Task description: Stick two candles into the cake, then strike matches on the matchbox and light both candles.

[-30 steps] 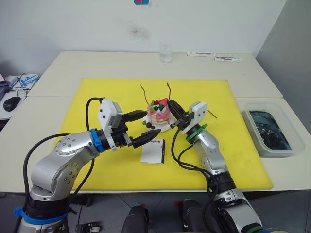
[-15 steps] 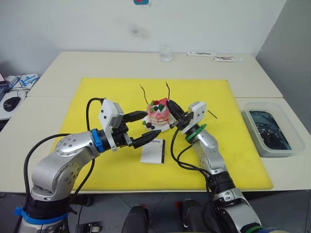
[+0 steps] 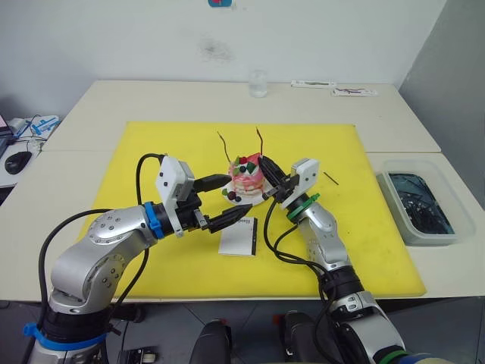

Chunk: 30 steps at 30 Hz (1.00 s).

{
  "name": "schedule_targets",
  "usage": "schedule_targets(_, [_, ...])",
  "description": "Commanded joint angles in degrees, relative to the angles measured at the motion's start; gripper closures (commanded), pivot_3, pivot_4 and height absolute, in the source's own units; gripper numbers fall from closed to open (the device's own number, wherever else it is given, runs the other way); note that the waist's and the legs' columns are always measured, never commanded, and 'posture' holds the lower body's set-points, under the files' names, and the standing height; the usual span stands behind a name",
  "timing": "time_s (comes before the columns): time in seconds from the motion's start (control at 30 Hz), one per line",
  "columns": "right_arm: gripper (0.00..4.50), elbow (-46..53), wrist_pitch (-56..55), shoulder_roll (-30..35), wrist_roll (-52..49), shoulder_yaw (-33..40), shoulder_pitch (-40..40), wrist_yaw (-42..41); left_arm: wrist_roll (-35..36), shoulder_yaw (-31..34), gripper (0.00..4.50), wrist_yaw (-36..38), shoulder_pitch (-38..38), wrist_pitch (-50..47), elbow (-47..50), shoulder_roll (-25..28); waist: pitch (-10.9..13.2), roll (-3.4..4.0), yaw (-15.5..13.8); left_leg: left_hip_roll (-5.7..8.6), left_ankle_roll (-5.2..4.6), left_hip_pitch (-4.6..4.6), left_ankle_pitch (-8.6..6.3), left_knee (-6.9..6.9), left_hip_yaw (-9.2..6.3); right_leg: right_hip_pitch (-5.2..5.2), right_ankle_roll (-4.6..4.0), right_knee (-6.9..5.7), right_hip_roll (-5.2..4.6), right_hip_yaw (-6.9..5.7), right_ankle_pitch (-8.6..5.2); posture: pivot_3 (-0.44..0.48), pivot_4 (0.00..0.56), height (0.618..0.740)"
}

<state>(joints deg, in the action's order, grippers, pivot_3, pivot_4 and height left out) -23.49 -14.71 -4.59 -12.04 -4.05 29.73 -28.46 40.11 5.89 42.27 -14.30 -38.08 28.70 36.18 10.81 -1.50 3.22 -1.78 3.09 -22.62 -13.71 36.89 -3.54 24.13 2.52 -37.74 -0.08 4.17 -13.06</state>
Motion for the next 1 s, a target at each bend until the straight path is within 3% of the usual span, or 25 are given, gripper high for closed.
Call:
schedule_targets(0.03, [4.48, 0.85, -1.0, 0.0, 0.19, -0.08, -0.92, -0.03, -0.05, 0.29, 0.0, 0.53, -0.44, 1.44, 1.93, 0.48, 0.0, 0.0, 0.0, 0.0, 0.0, 0.0, 0.0, 0.0, 0.0, 0.0, 0.0, 0.0, 0.0, 0.0, 0.0, 0.0, 0.15, 0.74])
schedule_targets(0.77, [4.48, 3.15, 0.85, -0.64, -0.44, -0.43, -2.68, 0.0, -0.57, -0.1, 0.0, 0.46, 0.15, 2.4, 1.89, 0.43, 0.0, 0.0, 0.02, 0.0, 0.0, 0.0, 0.0, -0.01, 0.0, 0.0, -0.13, 0.0, 0.0, 0.0, -0.08, 0.0, 0.15, 0.74])
schedule_targets(0.87, [3.84, 4.13, 0.89, -0.69, -0.69, -0.19, -2.39, 0.26, -0.93, -0.35, 0.0, 0.61, 0.21, 2.69, 1.89, 0.49, 0.0, 0.0, 0.02, 0.0, 0.0, -0.01, 0.0, -0.01, 0.0, 0.0, -0.13, 0.02, 0.0, 0.0, -0.08, 0.0, 0.15, 0.74])
schedule_targets(1.0, [2.39, 5.45, 1.14, -0.72, -0.68, -0.01, -1.6, 0.96, -1.85, -0.74, 0.0, 0.96, 0.39, 3.18, 1.85, 0.57, 0.01, 0.01, 0.02, 0.0, 0.0, -0.02, 0.0, -0.03, 0.0, 0.02, -0.13, 0.02, 0.0, 0.0, -0.08, 0.0, 0.15, 0.74])
